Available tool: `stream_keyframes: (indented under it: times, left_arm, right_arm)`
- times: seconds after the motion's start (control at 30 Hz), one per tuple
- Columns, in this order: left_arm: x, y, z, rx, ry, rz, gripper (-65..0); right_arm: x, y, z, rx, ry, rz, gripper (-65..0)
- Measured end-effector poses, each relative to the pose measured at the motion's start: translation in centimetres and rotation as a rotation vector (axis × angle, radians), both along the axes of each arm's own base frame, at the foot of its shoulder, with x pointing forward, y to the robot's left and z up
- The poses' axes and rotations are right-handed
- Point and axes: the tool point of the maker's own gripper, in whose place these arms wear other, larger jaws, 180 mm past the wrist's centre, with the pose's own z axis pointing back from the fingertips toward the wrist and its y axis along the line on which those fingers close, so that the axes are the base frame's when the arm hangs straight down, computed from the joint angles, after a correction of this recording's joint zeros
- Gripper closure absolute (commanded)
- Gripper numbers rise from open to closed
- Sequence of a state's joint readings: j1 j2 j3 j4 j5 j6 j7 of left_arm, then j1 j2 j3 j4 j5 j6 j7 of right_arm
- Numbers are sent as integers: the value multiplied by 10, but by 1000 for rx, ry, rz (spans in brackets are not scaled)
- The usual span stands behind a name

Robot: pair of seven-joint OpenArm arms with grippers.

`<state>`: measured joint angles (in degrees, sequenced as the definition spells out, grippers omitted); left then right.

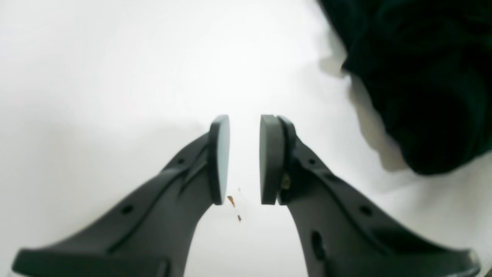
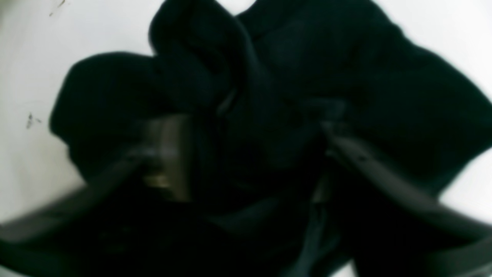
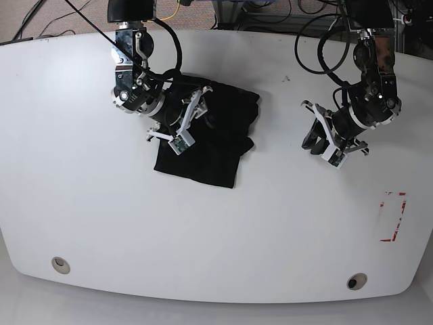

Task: Layout the t-shirt on the table in an organized manner, then fold the t-shirt properly
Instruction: 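Set the bundle down flat and open both grippers, then move the left gripper back to the bundle edge and grasp it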

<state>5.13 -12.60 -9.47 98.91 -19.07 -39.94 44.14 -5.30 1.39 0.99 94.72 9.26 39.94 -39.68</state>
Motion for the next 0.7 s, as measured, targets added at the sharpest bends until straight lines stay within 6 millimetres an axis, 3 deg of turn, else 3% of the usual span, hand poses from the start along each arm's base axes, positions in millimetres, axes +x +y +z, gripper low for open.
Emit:
stream_keyframes:
  times: [0.07, 0.3, 0.53, 0.7]
  left_arm:
    - [0, 0, 0, -2, -1, 1, -119]
    - [0, -1, 1, -8, -2, 0, -119]
    - [0, -2, 0, -9, -1, -1, -119]
    - [2, -4, 0, -13, 0, 0, -119]
  right_arm:
    - [0, 2, 1, 9, -2, -1, -8]
    - [1, -3, 11, -37, -19, 9, -38]
    - [7, -6, 51, -83, -120, 18, -38]
    - [10, -10, 68, -124, -158, 21, -38]
